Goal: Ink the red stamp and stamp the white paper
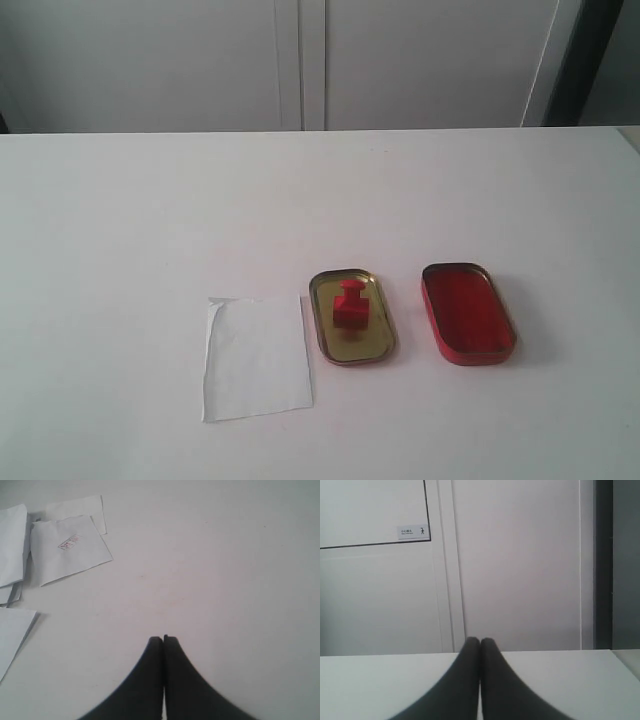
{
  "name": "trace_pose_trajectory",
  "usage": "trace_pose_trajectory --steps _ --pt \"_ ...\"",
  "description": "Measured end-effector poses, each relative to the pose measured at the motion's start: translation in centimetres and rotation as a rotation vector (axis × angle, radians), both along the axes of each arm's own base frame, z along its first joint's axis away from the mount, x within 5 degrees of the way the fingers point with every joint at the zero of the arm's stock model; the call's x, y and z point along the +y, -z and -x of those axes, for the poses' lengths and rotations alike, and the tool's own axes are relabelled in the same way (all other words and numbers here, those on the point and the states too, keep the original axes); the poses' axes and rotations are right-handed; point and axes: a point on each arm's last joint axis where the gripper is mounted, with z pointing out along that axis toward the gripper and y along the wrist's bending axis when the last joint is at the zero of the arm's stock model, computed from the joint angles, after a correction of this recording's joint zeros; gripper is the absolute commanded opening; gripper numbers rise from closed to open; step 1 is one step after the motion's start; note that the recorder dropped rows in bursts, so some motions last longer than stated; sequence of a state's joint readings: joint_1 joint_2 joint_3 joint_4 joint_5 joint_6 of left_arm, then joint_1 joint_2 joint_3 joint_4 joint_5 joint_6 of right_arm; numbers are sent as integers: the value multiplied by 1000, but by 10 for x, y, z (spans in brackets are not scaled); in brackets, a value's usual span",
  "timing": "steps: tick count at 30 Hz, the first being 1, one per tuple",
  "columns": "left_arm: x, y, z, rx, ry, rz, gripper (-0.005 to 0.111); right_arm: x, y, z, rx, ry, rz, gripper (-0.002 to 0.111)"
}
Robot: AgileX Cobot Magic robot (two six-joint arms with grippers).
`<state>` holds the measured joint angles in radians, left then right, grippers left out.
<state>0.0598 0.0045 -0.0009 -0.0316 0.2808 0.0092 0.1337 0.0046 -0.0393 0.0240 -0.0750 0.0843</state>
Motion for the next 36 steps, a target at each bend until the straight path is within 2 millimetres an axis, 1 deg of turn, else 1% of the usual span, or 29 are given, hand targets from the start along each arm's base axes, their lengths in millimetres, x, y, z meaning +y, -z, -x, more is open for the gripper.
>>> trace_pose_trajectory --steps 2,6,12,18,28,31,36 --pt "0 0 0 0 0 0 0 0 -16 4 -6 2 18 0" --pt "0 0 0 0 0 0 0 -1 -39 11 -41 7 38 0" --pt "0 0 0 0 0 0 0 -1 -60 7 -32 12 68 0" --pt "0 0 0 0 0 0 0 2 -81 -11 56 8 81 0" --pt "0 0 0 0 0 0 0 7 -110 -44 300 -6 116 0" --pt "0 0 0 0 0 0 0 9 -115 -57 392 -11 130 0" --pt "0 0 0 0 0 0 0 12 -117 -78 533 -19 151 0"
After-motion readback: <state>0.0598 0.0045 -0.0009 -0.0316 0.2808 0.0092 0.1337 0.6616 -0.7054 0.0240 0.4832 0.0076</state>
